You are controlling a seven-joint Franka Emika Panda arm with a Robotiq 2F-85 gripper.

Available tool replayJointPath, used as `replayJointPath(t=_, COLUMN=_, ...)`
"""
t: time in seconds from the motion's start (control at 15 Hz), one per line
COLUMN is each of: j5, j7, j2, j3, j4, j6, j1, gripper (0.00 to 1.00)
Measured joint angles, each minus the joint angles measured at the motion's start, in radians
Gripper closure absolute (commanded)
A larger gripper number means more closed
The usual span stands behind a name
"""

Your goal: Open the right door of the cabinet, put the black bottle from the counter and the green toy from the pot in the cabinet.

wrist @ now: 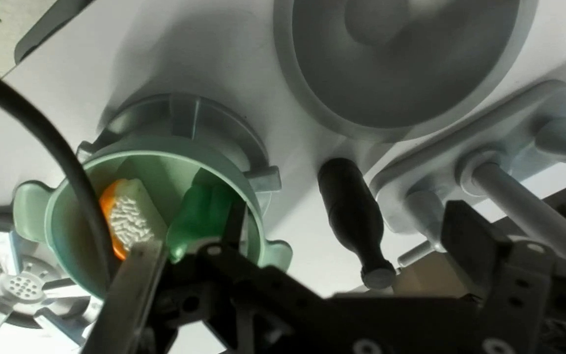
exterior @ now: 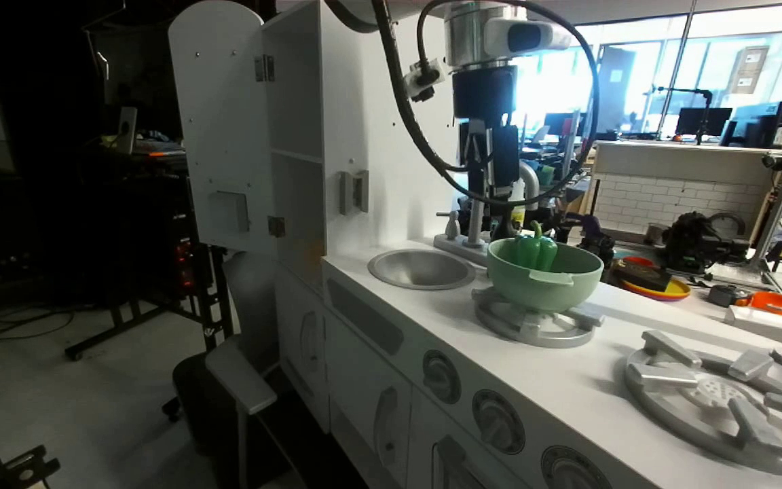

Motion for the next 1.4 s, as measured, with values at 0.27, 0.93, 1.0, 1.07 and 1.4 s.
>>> replayJointPath(t=0.27, j5=-0.031, j7=0.011, j2=0.088, j3=-0.014, j4=0.099, j6=-0.009, j1=0.002, gripper=0.00)
replayJointPath(t=0.93, j5=-0.079, j7=0.049, j2=0.176, j3=-0.019, j4=0.224, j6=-0.007, j1=0.011, gripper=0.00)
replayJointPath(t=1.0, j5=-0.081, j7=0.053, j2=0.181, j3=-0.019, j4=0.231, j6=-0.007, j1=0.013, gripper=0.00)
replayJointPath(t=1.07, j5=-0.082, j7=0.056, j2=0.187, j3=-0.019, j4=0.239, j6=-0.007, j1=0.013, gripper=0.00)
replayJointPath(t=1.4, j5=-0.089, j7=0.071, j2=0.225, j3=-0.019, j4=0.269, j6=-0.003, j1=0.015, gripper=0.00)
